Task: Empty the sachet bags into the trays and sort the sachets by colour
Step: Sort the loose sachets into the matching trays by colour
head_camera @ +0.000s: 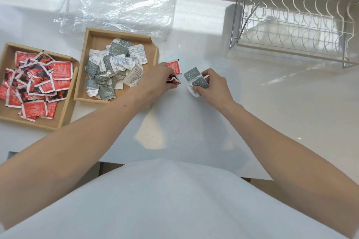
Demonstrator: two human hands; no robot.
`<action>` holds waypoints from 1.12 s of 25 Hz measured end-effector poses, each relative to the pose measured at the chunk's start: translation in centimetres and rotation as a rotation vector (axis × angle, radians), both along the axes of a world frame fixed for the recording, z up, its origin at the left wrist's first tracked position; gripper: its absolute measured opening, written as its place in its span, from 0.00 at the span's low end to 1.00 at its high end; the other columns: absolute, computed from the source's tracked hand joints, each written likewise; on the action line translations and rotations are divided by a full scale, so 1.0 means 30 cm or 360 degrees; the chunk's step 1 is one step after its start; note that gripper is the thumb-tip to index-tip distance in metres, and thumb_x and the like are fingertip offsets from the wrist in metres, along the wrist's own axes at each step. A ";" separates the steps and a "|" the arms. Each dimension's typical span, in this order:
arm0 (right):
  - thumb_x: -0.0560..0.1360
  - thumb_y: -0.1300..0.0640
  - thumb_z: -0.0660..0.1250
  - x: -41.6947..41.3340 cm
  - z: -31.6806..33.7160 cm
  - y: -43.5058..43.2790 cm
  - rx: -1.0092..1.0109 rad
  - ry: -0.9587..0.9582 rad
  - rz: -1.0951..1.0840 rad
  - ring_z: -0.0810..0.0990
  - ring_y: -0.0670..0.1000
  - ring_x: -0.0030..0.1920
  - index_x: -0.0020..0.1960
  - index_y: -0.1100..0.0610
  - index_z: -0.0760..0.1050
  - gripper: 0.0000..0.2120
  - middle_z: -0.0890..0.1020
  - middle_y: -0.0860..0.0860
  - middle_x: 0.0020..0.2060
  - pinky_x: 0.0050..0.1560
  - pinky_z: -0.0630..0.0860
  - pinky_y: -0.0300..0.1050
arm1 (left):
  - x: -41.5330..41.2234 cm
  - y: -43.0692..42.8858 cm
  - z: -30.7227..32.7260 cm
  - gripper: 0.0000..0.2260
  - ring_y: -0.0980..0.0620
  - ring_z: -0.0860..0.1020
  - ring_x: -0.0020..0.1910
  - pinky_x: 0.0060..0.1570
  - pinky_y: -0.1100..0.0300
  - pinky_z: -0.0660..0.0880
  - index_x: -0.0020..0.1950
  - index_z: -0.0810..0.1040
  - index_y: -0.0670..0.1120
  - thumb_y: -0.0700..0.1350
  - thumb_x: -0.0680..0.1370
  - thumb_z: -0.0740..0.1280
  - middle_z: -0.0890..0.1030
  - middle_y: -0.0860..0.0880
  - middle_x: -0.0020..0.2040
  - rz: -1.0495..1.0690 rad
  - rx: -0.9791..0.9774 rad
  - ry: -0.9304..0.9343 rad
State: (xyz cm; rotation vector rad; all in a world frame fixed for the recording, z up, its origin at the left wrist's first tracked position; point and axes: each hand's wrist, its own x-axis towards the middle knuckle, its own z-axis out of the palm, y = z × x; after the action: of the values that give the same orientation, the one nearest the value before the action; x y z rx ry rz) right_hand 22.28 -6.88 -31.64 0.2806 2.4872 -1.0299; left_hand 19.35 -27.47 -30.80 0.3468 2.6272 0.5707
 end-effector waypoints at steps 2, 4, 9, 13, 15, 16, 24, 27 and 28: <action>0.70 0.54 0.74 -0.038 -0.003 0.005 0.0005 -0.0027 0.0013 0.81 0.56 0.48 0.61 0.54 0.72 0.21 0.83 0.53 0.47 0.49 0.78 0.55 | -0.041 0.012 -0.001 0.14 0.44 0.73 0.49 0.41 0.55 0.66 0.53 0.81 0.41 0.50 0.74 0.74 0.71 0.45 0.50 0.0004 0.0005 0.0006; 0.70 0.53 0.74 -0.076 -0.008 0.011 0.0014 -0.0051 0.0028 0.80 0.56 0.51 0.63 0.54 0.72 0.24 0.82 0.54 0.50 0.51 0.78 0.55 | -0.080 0.023 -0.011 0.14 0.43 0.74 0.53 0.46 0.51 0.72 0.54 0.81 0.42 0.49 0.73 0.74 0.72 0.43 0.55 -0.0003 0.0037 0.0012; 0.70 0.51 0.75 -0.134 -0.028 0.012 0.0086 -0.0136 0.0116 0.79 0.58 0.56 0.70 0.55 0.68 0.31 0.80 0.56 0.58 0.55 0.77 0.54 | -0.142 0.041 -0.051 0.14 0.38 0.75 0.59 0.54 0.46 0.75 0.57 0.81 0.43 0.47 0.74 0.74 0.70 0.41 0.68 -0.0017 -0.0064 -0.0081; 0.71 0.49 0.74 -0.142 -0.033 0.014 0.0259 -0.0145 0.0232 0.77 0.60 0.58 0.70 0.55 0.67 0.31 0.78 0.56 0.60 0.54 0.75 0.53 | -0.162 0.048 -0.072 0.13 0.38 0.75 0.56 0.52 0.46 0.75 0.56 0.81 0.43 0.46 0.73 0.74 0.74 0.40 0.59 -0.0089 -0.0087 -0.0090; 0.72 0.49 0.73 -0.140 -0.034 0.012 0.0355 -0.0116 0.0293 0.76 0.59 0.57 0.67 0.56 0.69 0.27 0.77 0.54 0.59 0.49 0.72 0.49 | -0.159 0.053 -0.070 0.14 0.38 0.74 0.56 0.51 0.46 0.74 0.56 0.80 0.43 0.46 0.73 0.74 0.76 0.40 0.56 -0.0114 -0.0099 -0.0057; 0.72 0.48 0.73 -0.139 -0.035 0.009 0.0396 -0.0104 0.0316 0.76 0.58 0.57 0.64 0.56 0.70 0.25 0.76 0.54 0.58 0.47 0.70 0.48 | -0.155 0.057 -0.066 0.14 0.38 0.73 0.55 0.49 0.47 0.73 0.57 0.80 0.43 0.46 0.74 0.73 0.76 0.39 0.54 -0.0125 -0.0118 -0.0033; 0.72 0.54 0.72 -0.107 -0.040 -0.014 0.0190 -0.0138 0.0201 0.78 0.58 0.51 0.59 0.56 0.69 0.20 0.79 0.54 0.52 0.47 0.76 0.52 | -0.105 0.051 -0.043 0.13 0.38 0.76 0.47 0.41 0.50 0.71 0.55 0.75 0.43 0.49 0.75 0.70 0.78 0.42 0.47 -0.0212 -0.0196 0.0102; 0.72 0.55 0.73 -0.084 -0.023 0.002 0.0043 -0.0139 0.0046 0.80 0.56 0.48 0.59 0.56 0.70 0.19 0.81 0.53 0.50 0.48 0.79 0.54 | -0.076 0.040 -0.025 0.14 0.41 0.77 0.44 0.40 0.51 0.71 0.55 0.74 0.44 0.48 0.75 0.72 0.80 0.43 0.46 -0.0026 0.0049 0.0049; 0.72 0.56 0.72 -0.074 -0.016 0.011 0.0033 -0.0109 0.0029 0.80 0.56 0.48 0.58 0.57 0.72 0.18 0.81 0.53 0.49 0.47 0.79 0.53 | -0.060 0.036 -0.012 0.14 0.43 0.78 0.43 0.40 0.52 0.72 0.54 0.74 0.44 0.48 0.74 0.73 0.80 0.44 0.45 0.0103 0.0194 0.0014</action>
State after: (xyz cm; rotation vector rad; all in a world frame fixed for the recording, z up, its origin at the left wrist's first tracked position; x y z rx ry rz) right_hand 20.05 -6.56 -32.11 0.2945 2.4358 -0.9716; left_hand 17.54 -26.40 -31.15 0.3031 2.6262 0.7548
